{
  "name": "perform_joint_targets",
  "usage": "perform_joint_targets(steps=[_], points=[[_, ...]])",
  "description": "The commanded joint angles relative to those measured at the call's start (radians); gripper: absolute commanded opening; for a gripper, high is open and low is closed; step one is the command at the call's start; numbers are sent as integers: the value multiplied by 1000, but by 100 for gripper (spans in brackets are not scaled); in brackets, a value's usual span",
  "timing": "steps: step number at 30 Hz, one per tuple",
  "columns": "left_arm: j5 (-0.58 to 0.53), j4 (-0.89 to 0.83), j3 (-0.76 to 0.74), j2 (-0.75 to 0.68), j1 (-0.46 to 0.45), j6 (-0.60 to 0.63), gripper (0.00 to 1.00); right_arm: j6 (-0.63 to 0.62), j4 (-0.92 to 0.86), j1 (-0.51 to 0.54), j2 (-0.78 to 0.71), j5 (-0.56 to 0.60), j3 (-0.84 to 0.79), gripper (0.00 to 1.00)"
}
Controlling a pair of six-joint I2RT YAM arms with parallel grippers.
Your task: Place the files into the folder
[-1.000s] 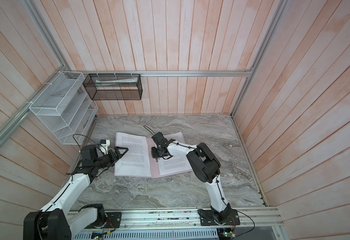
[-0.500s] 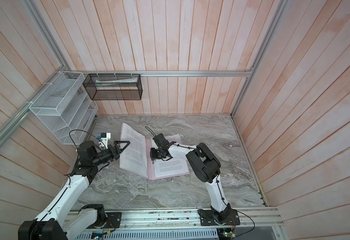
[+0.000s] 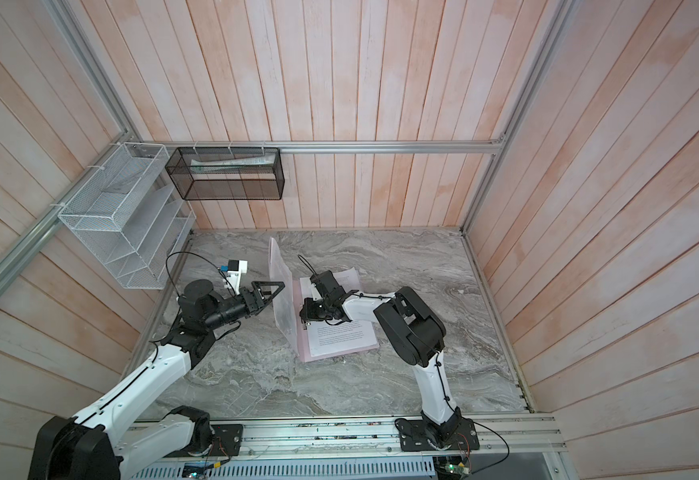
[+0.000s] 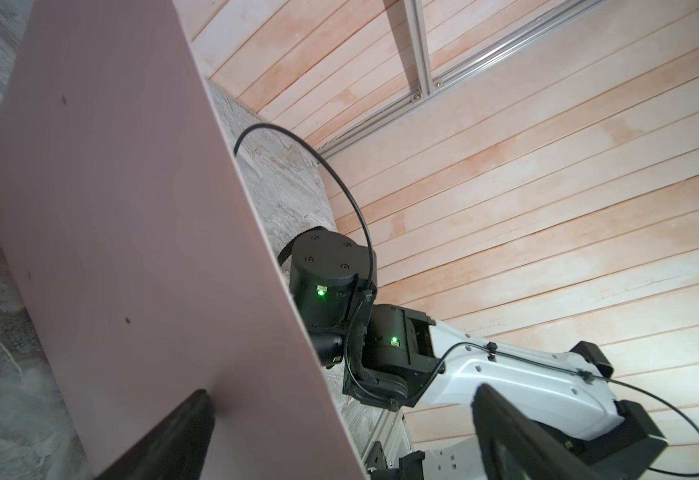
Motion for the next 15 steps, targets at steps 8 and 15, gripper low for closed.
perform_joint_targets(steps=[8,15], points=[[-109,67,62,97,-104,43,98,104,213,-79,-95,-179,-163,19],[-144,41,80,133,-133,74,98,115,233,-156,-224,-198,-258,21]])
